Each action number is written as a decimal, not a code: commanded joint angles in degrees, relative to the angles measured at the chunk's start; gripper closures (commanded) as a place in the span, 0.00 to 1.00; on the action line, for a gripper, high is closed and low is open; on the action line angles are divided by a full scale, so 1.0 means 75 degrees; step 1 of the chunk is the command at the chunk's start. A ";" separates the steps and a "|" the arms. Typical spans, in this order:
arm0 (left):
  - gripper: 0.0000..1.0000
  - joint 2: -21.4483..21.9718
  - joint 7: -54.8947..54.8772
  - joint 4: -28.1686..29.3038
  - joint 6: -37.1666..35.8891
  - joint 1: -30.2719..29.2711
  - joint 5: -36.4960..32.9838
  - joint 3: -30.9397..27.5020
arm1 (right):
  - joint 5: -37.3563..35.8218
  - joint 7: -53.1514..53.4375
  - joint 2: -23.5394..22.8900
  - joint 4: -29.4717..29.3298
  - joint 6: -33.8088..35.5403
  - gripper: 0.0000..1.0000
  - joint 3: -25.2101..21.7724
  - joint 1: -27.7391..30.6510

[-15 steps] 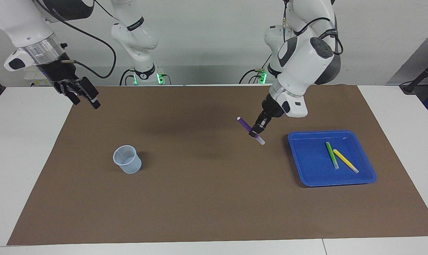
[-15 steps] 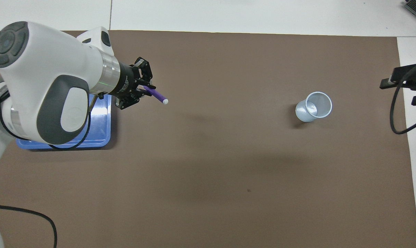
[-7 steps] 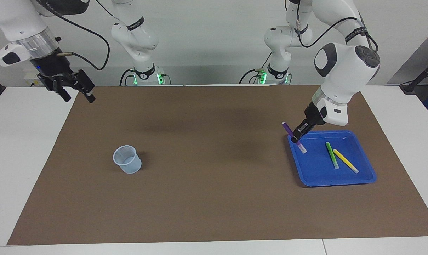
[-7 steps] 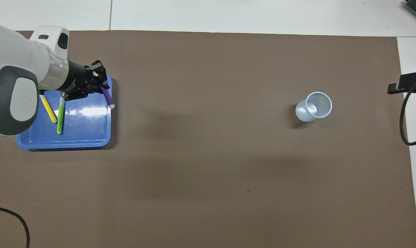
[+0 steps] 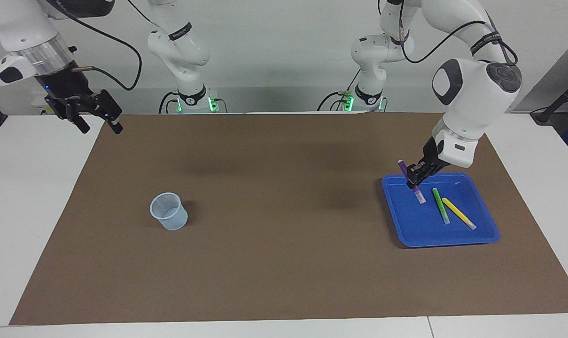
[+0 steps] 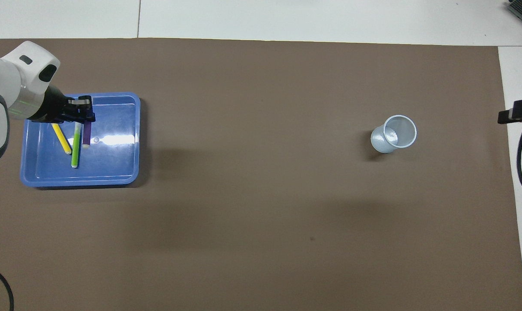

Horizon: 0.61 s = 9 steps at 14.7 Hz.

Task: Right arm passes pens to left for tray arrangement
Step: 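Carry the purple pen with the left gripper over the blue tray, then lower the purple pen into the tray and open the left gripper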

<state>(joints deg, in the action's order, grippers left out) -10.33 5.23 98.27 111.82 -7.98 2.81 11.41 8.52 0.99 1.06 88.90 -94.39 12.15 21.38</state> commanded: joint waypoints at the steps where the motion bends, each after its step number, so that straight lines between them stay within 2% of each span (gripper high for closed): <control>1: 1.00 0.0194 -0.0651 0.0478 0.0522 -0.0049 -0.0351 0.0073 | -0.0140 -0.0284 0.0140 0.0041 0.0151 0.00 -0.0015 0.0068; 6: 1.00 0.0112 -0.0662 0.1555 0.2139 -0.0060 -0.0363 0.0073 | -0.0152 -0.0296 0.0163 0.0053 0.0151 0.00 0.0020 0.0056; 9: 1.00 -0.0263 -0.0639 0.1592 0.2422 -0.0095 -0.0363 0.0073 | -0.0152 -0.0284 0.0245 0.0146 0.0151 0.00 0.0032 0.0009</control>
<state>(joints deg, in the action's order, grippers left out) -11.51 0.99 109.09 127.60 -8.27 1.23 11.92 7.85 0.37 1.39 88.91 -94.31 12.18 21.27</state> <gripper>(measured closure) 0.815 0.000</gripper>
